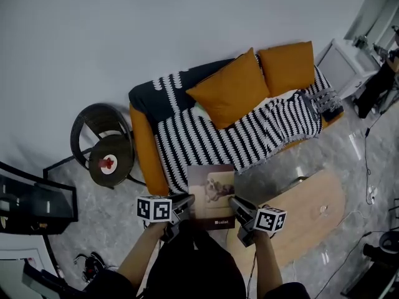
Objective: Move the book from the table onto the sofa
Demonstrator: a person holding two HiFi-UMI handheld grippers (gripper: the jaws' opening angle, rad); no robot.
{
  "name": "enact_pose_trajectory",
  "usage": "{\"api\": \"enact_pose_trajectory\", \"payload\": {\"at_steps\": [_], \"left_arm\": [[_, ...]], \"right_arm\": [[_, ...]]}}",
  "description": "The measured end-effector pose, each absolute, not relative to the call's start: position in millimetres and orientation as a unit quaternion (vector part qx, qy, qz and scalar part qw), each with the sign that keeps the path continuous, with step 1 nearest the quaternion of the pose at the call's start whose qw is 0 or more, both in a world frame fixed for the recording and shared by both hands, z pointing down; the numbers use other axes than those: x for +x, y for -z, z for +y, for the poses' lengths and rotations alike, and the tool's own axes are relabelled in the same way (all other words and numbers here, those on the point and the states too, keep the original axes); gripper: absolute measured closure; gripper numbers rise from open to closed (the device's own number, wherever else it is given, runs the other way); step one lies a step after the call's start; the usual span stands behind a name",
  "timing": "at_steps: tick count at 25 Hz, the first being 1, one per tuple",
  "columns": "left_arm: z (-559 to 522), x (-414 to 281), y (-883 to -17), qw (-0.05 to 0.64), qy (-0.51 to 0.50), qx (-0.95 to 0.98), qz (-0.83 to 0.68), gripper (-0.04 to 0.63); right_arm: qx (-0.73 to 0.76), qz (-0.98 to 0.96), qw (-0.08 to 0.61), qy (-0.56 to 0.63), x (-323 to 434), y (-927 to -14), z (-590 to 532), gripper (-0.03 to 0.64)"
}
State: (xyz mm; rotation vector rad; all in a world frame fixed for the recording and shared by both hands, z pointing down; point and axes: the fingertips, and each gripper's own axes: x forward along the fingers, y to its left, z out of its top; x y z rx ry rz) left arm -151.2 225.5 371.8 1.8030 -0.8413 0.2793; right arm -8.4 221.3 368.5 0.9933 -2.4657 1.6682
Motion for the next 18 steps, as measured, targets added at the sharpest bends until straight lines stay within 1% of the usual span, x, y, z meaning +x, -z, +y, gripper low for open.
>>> {"api": "enact_pose_trajectory", "payload": {"at_steps": [8,18], "left_arm": [[158,-151,-382,0.539,-0.135,0.766,-0.323,0.485],[73,-171,-392,0.54,-0.152,0.779,-0.281,0.485]], "right_arm": [[0.346,-0.769,-0.016,-0.537,-8,-377,163,0.523],[0.384,-0.75,-0.034,-0.538,-28,-385,91,0.523]]}}
